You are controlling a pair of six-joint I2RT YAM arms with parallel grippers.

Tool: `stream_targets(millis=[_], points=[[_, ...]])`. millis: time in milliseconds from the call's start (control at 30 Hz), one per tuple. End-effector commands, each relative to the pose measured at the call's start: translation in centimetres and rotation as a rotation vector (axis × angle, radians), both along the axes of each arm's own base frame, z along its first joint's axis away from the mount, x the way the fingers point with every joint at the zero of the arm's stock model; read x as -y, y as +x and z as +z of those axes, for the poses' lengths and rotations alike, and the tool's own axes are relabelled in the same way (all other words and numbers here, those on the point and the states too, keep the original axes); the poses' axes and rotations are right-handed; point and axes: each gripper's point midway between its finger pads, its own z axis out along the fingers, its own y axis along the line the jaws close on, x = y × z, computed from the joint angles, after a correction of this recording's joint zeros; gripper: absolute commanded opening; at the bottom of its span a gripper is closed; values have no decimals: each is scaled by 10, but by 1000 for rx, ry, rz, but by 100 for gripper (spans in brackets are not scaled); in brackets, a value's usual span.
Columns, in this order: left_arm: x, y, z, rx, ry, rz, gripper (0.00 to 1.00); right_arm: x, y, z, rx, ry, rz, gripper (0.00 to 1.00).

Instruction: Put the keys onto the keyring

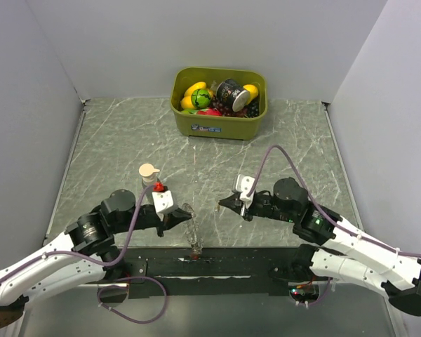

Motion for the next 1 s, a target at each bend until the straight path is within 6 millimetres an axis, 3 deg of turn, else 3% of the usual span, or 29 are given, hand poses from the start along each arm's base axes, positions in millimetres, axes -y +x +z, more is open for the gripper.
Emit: stream_targets(millis=[0,433,667,967], points=[[15,5,32,62,-85,-29,1,-15,-13,18,16,-13,143,0],[20,23,34,19,-100,69,1,-39,-16,10,-57,-70,240,0],[21,24,31,16,-101,78,1,-48,-23,8,-92,-88,299,0],[21,24,31,24,-108,69,1,-56,-17,4,-112,-94,291,0]])
